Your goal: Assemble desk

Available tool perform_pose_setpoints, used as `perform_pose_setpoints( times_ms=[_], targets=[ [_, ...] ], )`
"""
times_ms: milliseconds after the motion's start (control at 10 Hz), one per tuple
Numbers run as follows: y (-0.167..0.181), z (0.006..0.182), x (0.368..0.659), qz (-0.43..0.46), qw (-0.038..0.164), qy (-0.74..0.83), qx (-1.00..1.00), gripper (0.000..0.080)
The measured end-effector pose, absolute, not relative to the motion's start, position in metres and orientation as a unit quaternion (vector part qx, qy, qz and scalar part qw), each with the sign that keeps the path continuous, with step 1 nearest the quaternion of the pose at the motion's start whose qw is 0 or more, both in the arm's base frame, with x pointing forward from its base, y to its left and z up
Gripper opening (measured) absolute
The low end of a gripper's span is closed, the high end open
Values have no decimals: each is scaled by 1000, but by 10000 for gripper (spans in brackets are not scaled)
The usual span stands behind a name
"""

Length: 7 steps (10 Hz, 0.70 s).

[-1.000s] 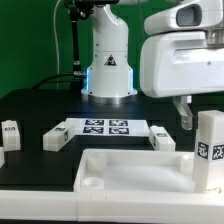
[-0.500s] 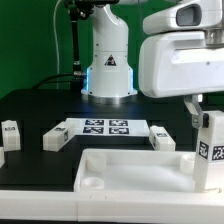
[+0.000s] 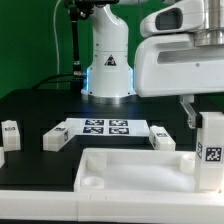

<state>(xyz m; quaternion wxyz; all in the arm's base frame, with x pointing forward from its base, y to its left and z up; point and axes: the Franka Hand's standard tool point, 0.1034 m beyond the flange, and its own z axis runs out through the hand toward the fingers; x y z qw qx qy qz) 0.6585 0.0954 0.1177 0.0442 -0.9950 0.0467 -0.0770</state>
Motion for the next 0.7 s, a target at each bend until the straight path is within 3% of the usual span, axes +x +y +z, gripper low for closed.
perform_pose_setpoints(
  times_ms=[700],
  targets=[
    [94, 118, 659, -68, 57, 335, -938, 292]
  ],
)
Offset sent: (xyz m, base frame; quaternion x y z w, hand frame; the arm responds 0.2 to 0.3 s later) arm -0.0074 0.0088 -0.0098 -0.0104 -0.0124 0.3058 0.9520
